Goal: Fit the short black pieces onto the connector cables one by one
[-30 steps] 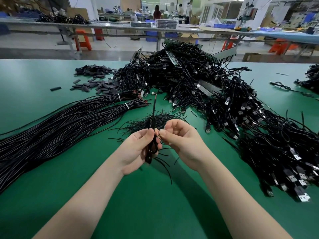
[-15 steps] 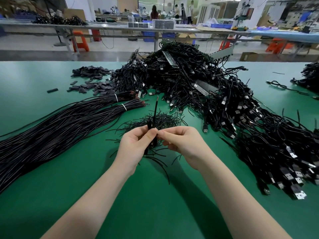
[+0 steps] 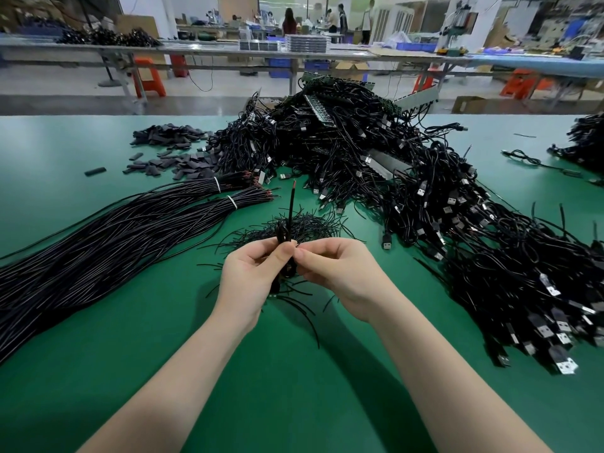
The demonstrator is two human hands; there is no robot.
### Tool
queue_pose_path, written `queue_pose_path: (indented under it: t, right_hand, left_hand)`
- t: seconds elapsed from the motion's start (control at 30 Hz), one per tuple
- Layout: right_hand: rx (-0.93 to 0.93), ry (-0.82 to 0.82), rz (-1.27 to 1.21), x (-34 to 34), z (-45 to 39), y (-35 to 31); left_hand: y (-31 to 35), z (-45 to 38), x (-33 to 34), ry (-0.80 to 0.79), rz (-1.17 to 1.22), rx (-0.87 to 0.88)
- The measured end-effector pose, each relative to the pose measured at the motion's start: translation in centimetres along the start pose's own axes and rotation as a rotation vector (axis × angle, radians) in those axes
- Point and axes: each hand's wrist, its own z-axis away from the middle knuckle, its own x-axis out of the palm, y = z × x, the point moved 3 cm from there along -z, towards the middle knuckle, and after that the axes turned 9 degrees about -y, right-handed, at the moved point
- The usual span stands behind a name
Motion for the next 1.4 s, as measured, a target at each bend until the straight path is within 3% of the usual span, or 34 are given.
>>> queue_pose_path:
  t: [0.1, 0.2, 0.3, 0.37, 0.4, 0.47, 0.6, 0.67, 0.87, 1.17, 1.3, 1.4]
  right_hand:
    - [-0.202, 0.132, 0.332, 0.2, -0.2, -0.2]
    - [-0.607, 0.265, 0.828, 1.1, 0.2, -0.8]
    - [-0.960, 0.244, 1.194, 1.3, 0.7, -0.8]
    - [-1.094, 0.221, 1.350, 1.2, 0.9, -0.8]
    - [-1.088, 0.213, 1.369, 1.0, 0.8, -0.7]
    - [-0.913, 0.219, 1.228, 0.6, 0.4, -0.7]
    - [-0.228, 0.186, 0.398, -0.9, -0.3, 0.0]
    - [-0.075, 0.097, 0.245, -0.9, -0.4, 0.5]
    - [0.131, -0.007, -0.127, 0.0, 0.0, 0.9]
    - [0.216, 0.033, -0.290, 1.0, 0.1, 0.9]
    - [0.185, 0.080, -0.287, 1.4, 0.1, 1.1]
    - [0.025, 0.154, -0.036, 1.1, 0.1, 0.7]
  left_hand:
    - [0.3, -0.2, 0.0, 0.018, -0.023, 0.021]
    - [0.7, -0.3, 0.0, -0.002, 0.010, -0.059]
    - [0.7, -0.3, 0.0, -0.140, 0.038, -0.339]
    - [0.4, 0.0, 0.0, -0.176, 0.173, -0.547]
    - [0.2, 0.1, 0.0, -0.161, 0.193, -0.576]
    - [-0.5, -0.1, -0.1, -0.098, 0.121, -0.468]
    - [-1.2, 0.2, 0.1, 0.068, -0.054, -0.046]
    - [-1.4, 0.4, 0.3, 0.054, -0.142, 0.030]
    - [-0.9, 0.6, 0.2, 0.078, -0.136, 0.078]
    - [-0.5, 0.9, 0.3, 0.071, -0.112, 0.147]
    - [-0.5, 0.8, 0.1, 0.095, -0.088, 0.155]
    - [-0.4, 0.6, 0.1, 0.065, -0.104, 0.153]
